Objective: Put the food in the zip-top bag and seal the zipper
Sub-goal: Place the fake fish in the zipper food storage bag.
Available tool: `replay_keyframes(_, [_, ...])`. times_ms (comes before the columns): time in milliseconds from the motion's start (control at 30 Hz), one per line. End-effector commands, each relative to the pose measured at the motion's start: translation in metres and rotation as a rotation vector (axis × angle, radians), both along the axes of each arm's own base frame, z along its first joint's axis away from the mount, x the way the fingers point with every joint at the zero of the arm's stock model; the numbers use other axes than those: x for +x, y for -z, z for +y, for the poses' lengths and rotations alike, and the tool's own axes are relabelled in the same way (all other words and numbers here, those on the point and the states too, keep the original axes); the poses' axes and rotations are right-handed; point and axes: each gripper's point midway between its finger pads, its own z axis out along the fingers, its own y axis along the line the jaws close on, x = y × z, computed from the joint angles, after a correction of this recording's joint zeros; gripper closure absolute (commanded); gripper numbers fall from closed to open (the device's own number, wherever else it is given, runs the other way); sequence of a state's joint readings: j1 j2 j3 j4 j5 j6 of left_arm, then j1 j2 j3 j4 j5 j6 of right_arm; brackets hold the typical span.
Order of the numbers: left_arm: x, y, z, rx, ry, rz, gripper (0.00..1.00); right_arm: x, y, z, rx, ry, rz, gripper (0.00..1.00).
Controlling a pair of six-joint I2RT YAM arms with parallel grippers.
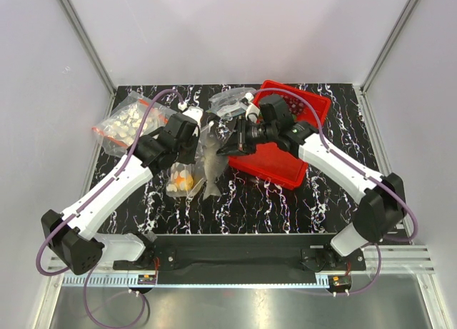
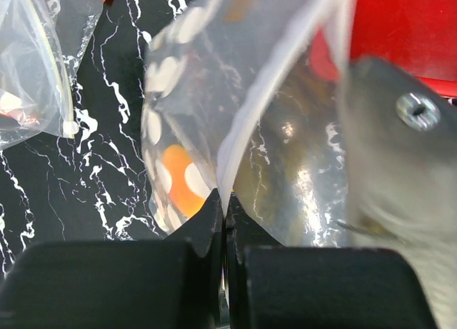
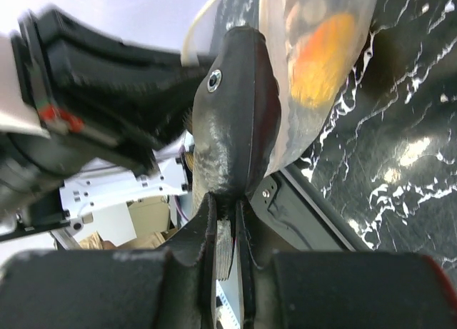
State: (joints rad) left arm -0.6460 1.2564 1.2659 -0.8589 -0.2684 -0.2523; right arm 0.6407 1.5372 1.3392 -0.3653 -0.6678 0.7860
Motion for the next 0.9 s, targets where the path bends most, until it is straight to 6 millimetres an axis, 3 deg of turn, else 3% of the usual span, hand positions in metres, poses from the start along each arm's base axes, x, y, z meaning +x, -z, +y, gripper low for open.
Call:
replay_keyframes(0, [0.004,-0.016,-0.006,-0.056,0.028,-0.063,1.00,0.018,-0.022,0.015,0.031,0.020,-0.033,0.99])
replay_keyframes(200, [0.009,-0.013,0.004,-0.015,-0.033,-0.067,1.00,0.011,-0.026,0.024,0.031,-0.014,-0.038,1.00])
replay_keyframes(500, [0.008,-0.017,0.005,-0.026,-0.023,-0.076,1.00,-0.015,0.005,0.019,-0.070,-0.057,-0.035,0.99])
replay_keyframes(633, [0.003,-0.023,-0.009,-0.087,0.055,-0.084,1.00,-0.004,0.008,0.018,-0.113,-0.021,-0.052,0.96])
replay_keyframes(800, [-0.002,-0.022,-0.013,-0.105,0.089,-0.081,1.00,0.015,-0.010,0.032,-0.093,0.000,-0.094,0.85])
replay_keyframes(867, [-0.003,-0.020,-0.017,-0.113,0.109,-0.067,1.00,0.022,-0.015,0.035,-0.092,0.014,-0.105,0.73])
